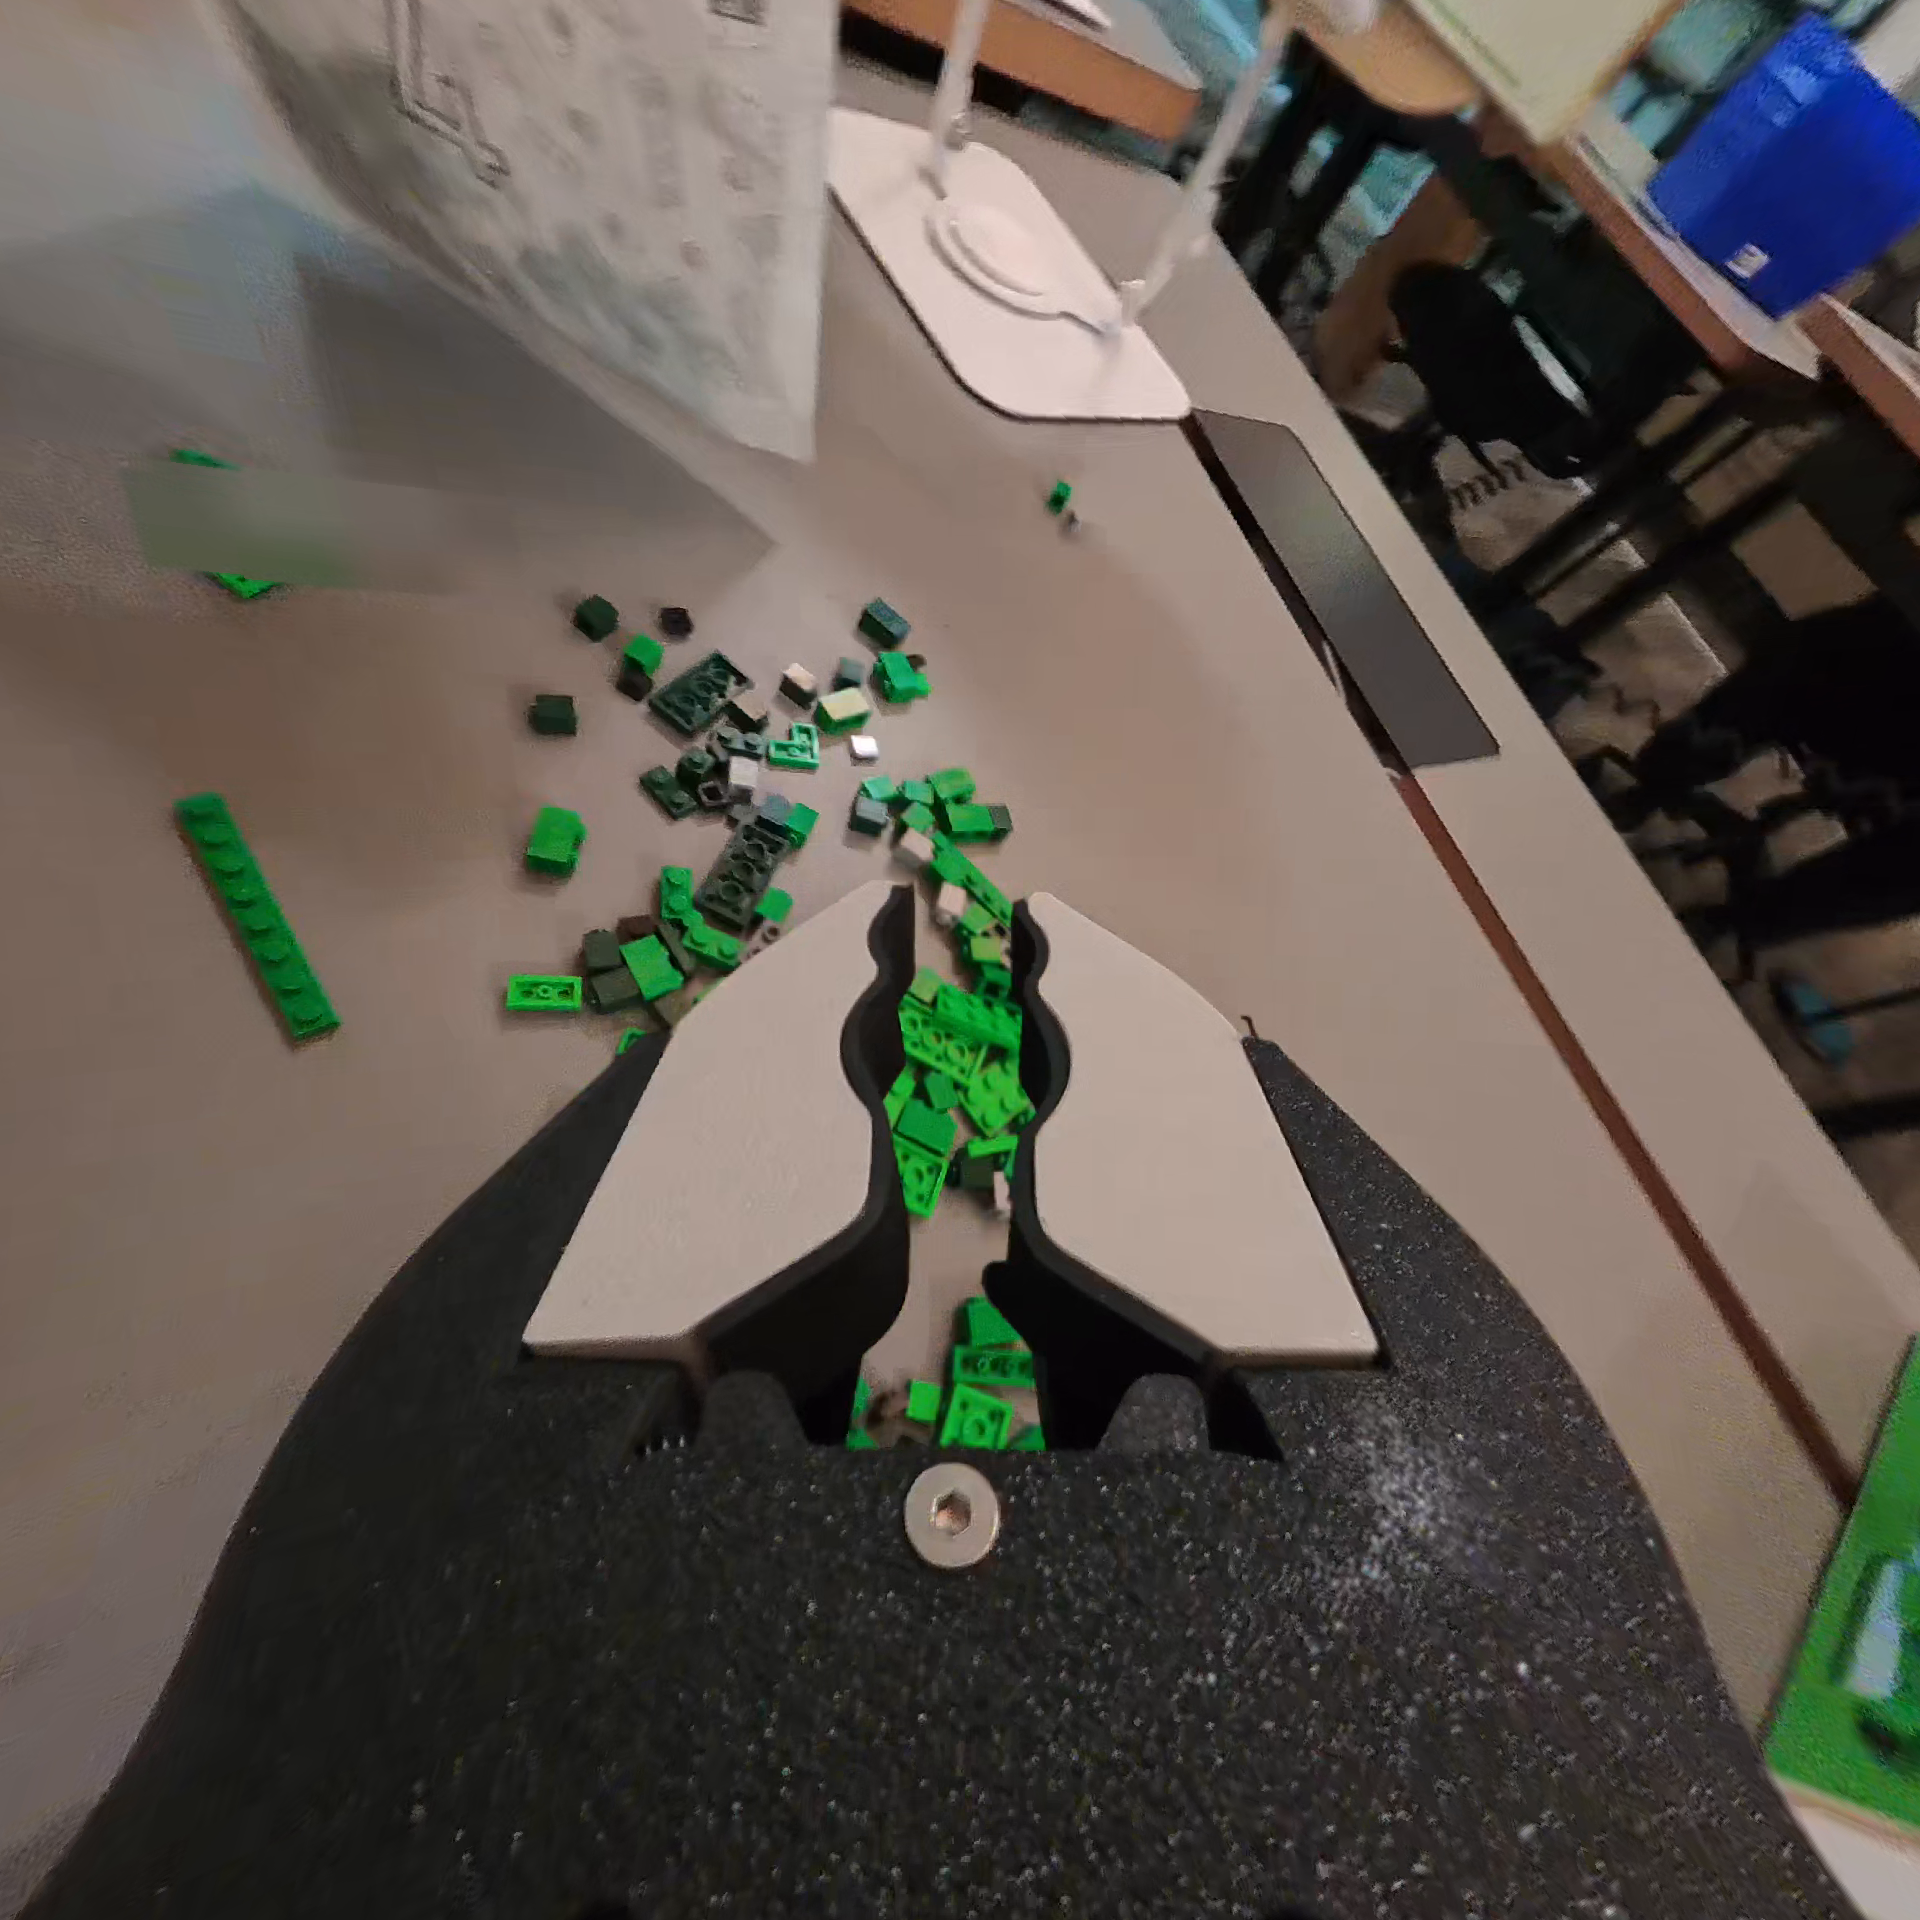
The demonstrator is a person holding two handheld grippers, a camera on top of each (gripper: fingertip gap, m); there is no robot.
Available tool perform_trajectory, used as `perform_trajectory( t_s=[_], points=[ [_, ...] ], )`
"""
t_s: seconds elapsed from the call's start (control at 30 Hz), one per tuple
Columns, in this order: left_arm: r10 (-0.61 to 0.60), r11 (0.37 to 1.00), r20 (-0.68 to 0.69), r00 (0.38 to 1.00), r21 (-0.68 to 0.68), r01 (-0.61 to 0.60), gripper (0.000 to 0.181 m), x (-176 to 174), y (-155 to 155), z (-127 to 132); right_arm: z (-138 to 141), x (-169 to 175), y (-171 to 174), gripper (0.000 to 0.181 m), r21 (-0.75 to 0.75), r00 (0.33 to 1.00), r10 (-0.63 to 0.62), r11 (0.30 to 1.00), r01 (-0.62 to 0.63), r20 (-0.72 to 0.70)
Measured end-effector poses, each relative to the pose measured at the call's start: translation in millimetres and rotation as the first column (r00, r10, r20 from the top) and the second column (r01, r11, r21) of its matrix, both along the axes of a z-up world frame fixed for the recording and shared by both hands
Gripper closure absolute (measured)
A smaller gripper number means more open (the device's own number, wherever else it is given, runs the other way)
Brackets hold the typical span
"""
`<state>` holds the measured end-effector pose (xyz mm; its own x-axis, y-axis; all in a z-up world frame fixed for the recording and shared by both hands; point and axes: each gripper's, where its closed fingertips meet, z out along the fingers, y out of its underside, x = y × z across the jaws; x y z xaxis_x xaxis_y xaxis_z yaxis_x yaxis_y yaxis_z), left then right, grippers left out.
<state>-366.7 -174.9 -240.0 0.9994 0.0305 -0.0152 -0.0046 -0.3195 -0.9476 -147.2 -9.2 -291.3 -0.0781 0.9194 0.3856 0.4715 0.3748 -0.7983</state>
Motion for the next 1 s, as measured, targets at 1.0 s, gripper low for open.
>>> perform_trajectory(
  t_s=[1.0],
  points=[
    [0.052,0.998,-0.053,0.997,0.041,-0.050,0.181,-2,6,3,-8,51,84,0.166,-0.126,0.860,-0.371,0.928,0.350,-0.349]
  ],
)
